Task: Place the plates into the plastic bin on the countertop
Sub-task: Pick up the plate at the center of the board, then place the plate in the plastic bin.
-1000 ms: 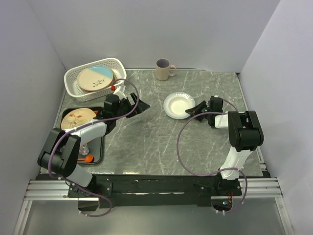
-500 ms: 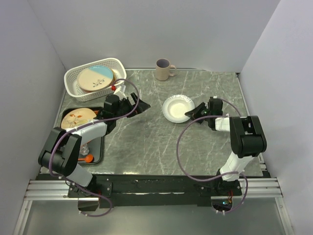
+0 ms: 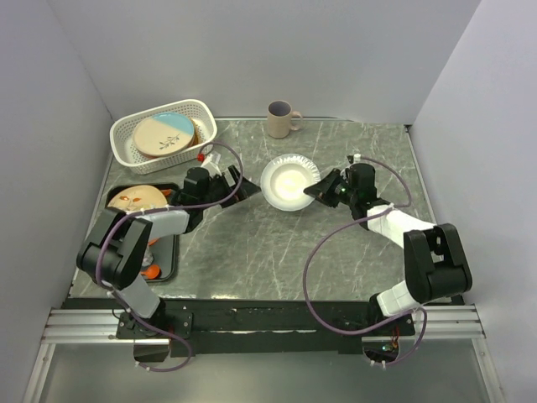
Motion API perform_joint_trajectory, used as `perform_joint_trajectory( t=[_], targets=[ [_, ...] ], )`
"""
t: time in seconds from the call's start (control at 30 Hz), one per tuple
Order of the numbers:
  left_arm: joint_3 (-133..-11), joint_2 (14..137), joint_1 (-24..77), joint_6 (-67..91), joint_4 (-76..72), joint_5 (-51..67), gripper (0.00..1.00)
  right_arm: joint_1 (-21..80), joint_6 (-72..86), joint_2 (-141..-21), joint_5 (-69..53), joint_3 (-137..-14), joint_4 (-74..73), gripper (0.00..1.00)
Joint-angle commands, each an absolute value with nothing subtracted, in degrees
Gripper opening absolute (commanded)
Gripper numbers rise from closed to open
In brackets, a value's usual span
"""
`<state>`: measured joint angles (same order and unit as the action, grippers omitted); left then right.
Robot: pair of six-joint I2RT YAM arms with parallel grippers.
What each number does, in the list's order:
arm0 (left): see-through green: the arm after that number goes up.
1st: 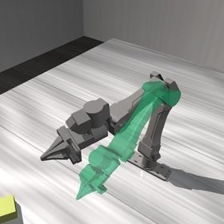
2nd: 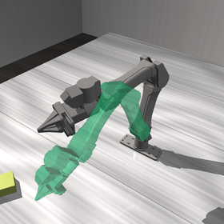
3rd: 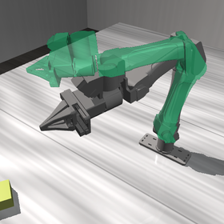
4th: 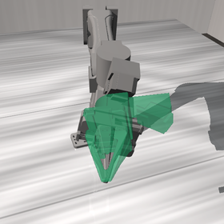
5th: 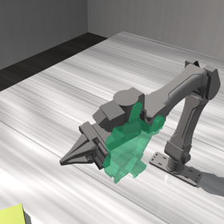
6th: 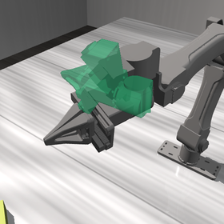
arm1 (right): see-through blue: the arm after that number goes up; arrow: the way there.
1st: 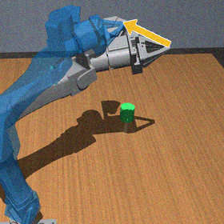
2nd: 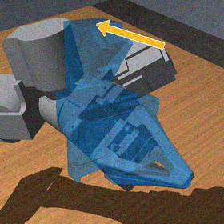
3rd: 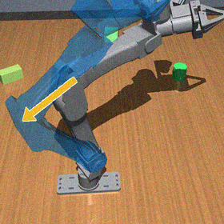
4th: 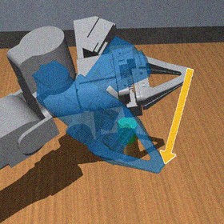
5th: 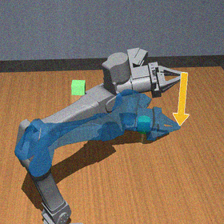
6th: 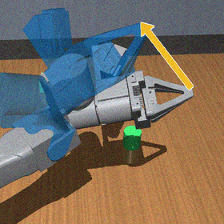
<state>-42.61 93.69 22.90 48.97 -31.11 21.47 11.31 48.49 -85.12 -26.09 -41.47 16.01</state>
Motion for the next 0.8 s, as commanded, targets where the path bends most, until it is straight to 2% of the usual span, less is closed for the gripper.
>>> perform_joint_trajectory(
  t=[0.0,0.27,0.4,0.5,0.53,0.6,0.63,0.73,0.77],
  targets=[
    [-45.1,95.8,24.2,50.2,-35.3,23.8,0.99,13.4,48.7,-80.0,-26.8,-42.5,19.2,0.0],
    [-45.8,97.4,25.0,51.4,-37.5,23.8,0.99,16.8,48.8,-81.1,-27.9,-43.7,18.8,0.0],
    [-46.3,97.9,25.0,51.2,-37.3,24.3,0.92,17.7,49.0,-82.3,-28.6,-43.9,19.6,0.0],
    [-46.1,98.0,25.0,51.3,-38.0,25.0,0.72,18.3,49.4,-83.3,-29.3,-44.0,20.3,0.0],
    [-46.1,98.0,25.0,51.3,-38.0,25.2,0.56,18.5,49.4,-83.6,-29.4,-44.1,20.5,0.0],
    [-46.2,98.2,25.0,51.4,-38.1,25.4,0.4,18.6,49.4,-84.1,-29.7,-44.5,20.6,0.0],
    [-46.2,98.3,25.0,51.5,-38.2,25.7,0.21,18.9,49.4,-84.3,-29.8,-44.6,20.6,0.0],
    [-46.3,98.5,25.0,51.6,-37.9,25.5,0.01,19.1,49.3,-85.0,-30.4,-44.8,20.6,0.0],
    [-46.4,98.6,25.0,51.5,-38.1,25.7,0.01,19.1,49.3,-85.2,-30.3,-44.7,20.6,0.0]
  ],
)
